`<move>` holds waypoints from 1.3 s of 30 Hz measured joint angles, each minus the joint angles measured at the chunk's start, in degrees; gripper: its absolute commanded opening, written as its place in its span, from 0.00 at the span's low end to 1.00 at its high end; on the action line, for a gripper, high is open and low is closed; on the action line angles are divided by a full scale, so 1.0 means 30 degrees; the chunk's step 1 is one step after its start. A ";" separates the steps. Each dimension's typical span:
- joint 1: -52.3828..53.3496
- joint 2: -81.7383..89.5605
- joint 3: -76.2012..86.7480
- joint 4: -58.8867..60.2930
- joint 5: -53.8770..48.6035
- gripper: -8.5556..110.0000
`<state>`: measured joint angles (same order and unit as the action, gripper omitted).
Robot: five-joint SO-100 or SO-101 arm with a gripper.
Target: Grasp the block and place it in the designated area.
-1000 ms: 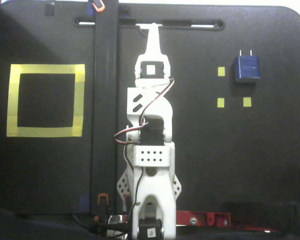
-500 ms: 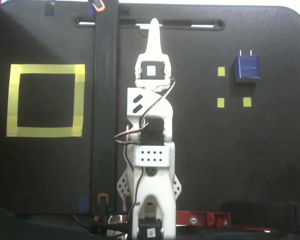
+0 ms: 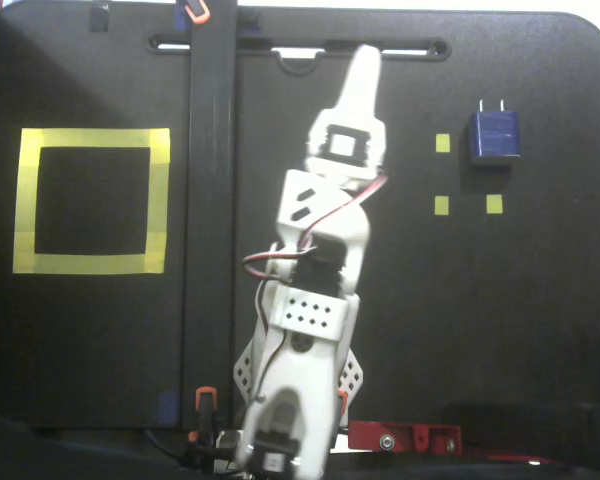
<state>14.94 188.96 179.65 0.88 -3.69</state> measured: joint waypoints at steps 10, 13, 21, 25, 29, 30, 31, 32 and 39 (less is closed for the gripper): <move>0.5244 0.0000 0.0000 0.1348 0.0000 0.07; 0.6504 0.0000 0.0000 0.1377 0.0000 0.07; 0.8086 0.0000 0.0000 0.1377 0.0000 0.07; 0.8086 0.0000 0.0000 0.1377 0.0000 0.07; 0.8086 -0.0762 0.0000 0.0469 0.0000 0.07; 0.8086 -0.1230 -0.0059 0.0205 0.0000 0.07; 0.8086 -0.1875 -0.0205 0.0117 0.0000 0.07; 0.8086 -0.2783 -0.0498 0.0088 0.0000 0.07; 0.8145 -1.0430 -0.7119 0.1846 0.0000 0.07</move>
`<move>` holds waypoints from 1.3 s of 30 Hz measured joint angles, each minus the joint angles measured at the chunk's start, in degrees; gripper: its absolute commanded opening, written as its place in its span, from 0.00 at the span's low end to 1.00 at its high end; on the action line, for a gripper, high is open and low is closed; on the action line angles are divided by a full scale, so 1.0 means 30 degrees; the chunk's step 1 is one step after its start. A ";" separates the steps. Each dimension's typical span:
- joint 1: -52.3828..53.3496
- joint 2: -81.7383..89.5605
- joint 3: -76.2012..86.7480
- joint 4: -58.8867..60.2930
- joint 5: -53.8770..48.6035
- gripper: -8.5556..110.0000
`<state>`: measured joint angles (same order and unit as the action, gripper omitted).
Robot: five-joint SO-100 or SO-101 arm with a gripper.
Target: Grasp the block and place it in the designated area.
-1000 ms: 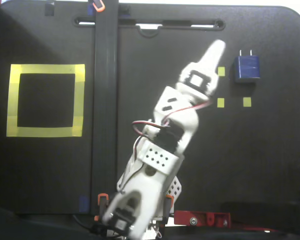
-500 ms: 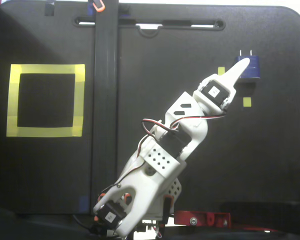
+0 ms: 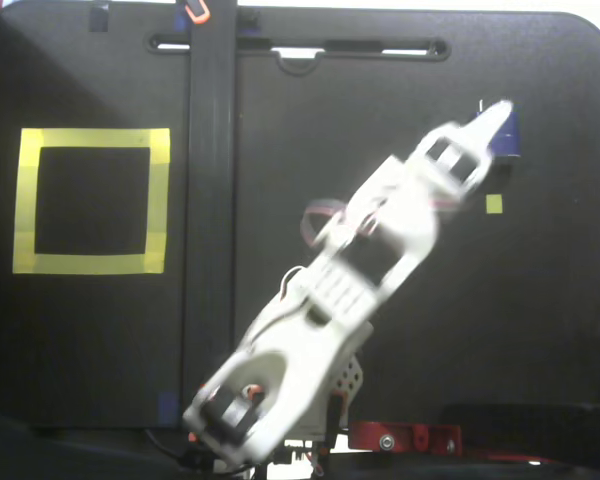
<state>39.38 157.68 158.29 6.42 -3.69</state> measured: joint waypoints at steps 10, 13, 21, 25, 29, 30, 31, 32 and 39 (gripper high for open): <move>0.0234 -1.0986 -1.0869 0.4863 -0.0293 0.07; 0.0234 -1.4004 -1.4414 0.7354 -0.0615 0.07; 0.0234 -1.9922 -2.2148 1.3359 -0.1113 0.07; 0.0234 -2.2119 -2.4785 1.5850 -0.1289 0.07; 0.0234 -2.4023 -2.7217 1.8252 -0.1465 0.07; 0.0234 -2.4287 -2.7598 1.8750 -0.1641 0.07; 0.0234 -2.4463 -2.7832 1.9160 -0.1787 0.07; 0.0234 -2.4492 -2.7949 1.9541 -0.1992 0.07; 0.0498 -2.5254 -2.8652 2.2148 -0.3252 0.07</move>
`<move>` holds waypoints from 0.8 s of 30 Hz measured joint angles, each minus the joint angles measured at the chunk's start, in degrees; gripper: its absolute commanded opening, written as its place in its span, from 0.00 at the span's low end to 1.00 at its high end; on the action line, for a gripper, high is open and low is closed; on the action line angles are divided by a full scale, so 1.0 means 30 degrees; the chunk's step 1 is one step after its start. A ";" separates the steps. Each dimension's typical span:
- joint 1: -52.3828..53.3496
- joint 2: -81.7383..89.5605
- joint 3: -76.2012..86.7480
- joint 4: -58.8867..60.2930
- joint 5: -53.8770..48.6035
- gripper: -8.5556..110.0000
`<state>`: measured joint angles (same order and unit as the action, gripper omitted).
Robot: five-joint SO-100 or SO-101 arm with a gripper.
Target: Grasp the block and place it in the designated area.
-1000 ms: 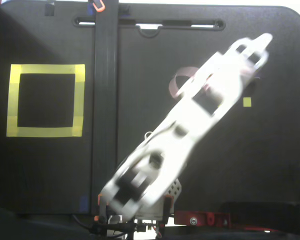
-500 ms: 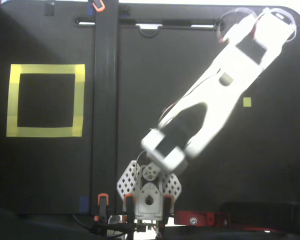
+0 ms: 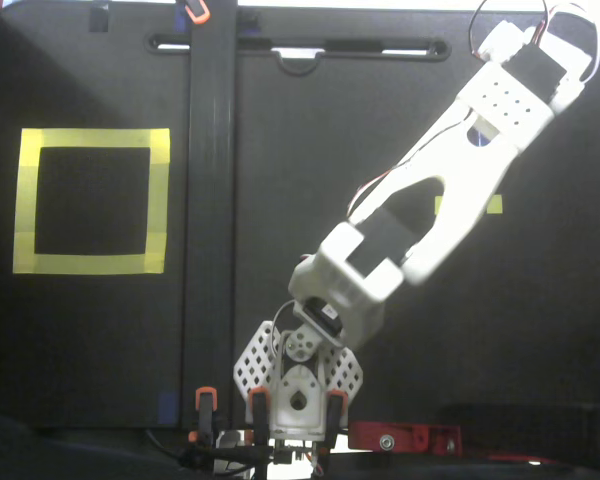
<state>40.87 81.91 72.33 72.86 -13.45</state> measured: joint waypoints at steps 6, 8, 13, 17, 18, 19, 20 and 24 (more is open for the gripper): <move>0.0264 -0.1436 -0.1934 0.1963 -0.0381 0.07; 0.0264 -0.1699 -0.2168 0.2109 -0.0498 0.07; 0.0264 -0.2285 -0.2256 0.2256 -0.0820 0.07; 0.0264 -0.2344 -0.2256 0.2256 -0.0938 0.07; 0.0264 -0.2344 -0.2256 0.2256 -0.0938 0.07; 0.0234 -0.2344 -0.2256 0.2256 -0.1055 0.07; 0.0234 -0.2402 -0.2256 0.2256 -0.1172 0.07; 0.0234 -0.2461 -0.2256 0.2256 -0.2285 0.07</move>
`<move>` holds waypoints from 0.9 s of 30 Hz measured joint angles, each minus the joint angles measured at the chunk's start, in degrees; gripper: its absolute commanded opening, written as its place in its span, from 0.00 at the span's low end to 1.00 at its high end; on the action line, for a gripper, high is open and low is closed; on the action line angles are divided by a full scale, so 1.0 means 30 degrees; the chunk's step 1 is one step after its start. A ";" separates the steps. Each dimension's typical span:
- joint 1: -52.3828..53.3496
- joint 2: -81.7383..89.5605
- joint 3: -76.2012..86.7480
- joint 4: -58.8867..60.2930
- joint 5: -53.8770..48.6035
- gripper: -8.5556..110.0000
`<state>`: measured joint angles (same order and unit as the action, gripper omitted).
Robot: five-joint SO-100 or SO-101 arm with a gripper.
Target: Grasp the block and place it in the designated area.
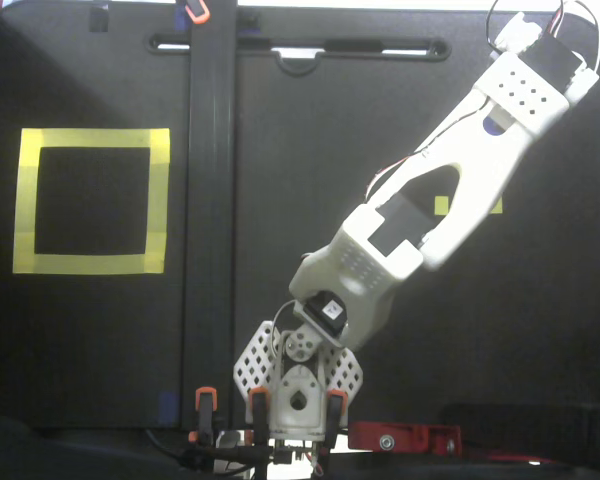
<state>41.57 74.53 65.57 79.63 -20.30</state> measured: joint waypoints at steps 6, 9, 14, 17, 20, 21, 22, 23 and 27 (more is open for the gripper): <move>-0.0146 0.0000 0.0000 -0.0146 -0.5742 0.07; -0.0293 0.0000 0.0000 -0.0586 -0.9434 0.07; -0.0703 0.0000 0.0000 -0.1201 -1.5937 0.07; -0.0732 0.0000 0.0000 -0.1201 -2.0127 0.07; -0.0879 0.0000 0.0000 -0.0732 -2.3760 0.07; -0.0879 0.0000 0.0000 -0.0498 -2.4873 0.07; -0.0879 0.0000 0.0000 -0.0293 -2.5781 0.07; -0.0850 0.0000 0.0000 -0.0088 -2.6660 0.07; -0.0850 0.0000 0.0000 0.0732 -2.9678 0.07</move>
<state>39.02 74.53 65.57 81.83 -109.34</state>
